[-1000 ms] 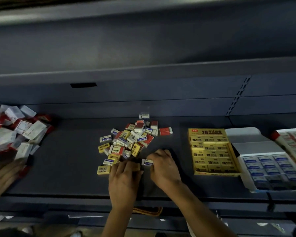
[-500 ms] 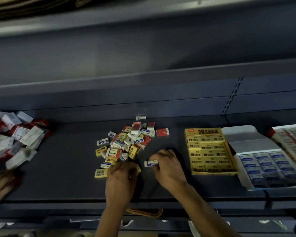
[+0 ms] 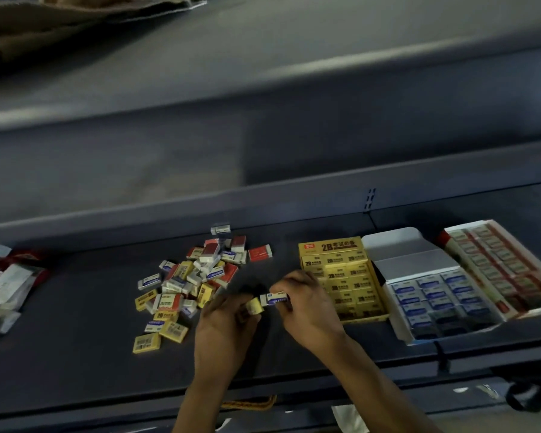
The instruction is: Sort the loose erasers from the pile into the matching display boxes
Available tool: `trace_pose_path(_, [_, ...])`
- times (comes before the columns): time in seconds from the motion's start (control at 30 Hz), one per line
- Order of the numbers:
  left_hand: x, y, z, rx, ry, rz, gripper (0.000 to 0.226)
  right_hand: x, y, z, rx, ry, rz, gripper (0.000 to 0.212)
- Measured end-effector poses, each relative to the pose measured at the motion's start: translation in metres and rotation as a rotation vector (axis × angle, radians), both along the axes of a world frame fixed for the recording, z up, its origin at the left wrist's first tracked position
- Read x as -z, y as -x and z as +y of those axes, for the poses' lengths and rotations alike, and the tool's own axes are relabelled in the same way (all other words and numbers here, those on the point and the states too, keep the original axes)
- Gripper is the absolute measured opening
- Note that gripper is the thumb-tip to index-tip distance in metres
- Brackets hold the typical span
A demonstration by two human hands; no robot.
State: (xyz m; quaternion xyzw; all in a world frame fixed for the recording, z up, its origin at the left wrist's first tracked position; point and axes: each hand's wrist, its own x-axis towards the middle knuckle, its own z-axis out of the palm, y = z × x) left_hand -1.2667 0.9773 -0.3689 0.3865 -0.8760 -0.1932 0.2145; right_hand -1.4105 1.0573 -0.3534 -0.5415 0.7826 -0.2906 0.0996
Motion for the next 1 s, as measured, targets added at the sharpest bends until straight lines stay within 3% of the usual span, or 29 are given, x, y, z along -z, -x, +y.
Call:
trace_pose_path(0.5, [-0.019,0.09,0.061,0.112,-0.089,0.05,0.028,-0.02,0.092,0.08,0.099,0.017,-0.035,0.026])
trace_pose_path(1.0, [-0.019,0.147,0.11,0.178,-0.145,0.095,0.031,-0.024,0.171,0.169,0.176,-0.208,-0.082,0.024])
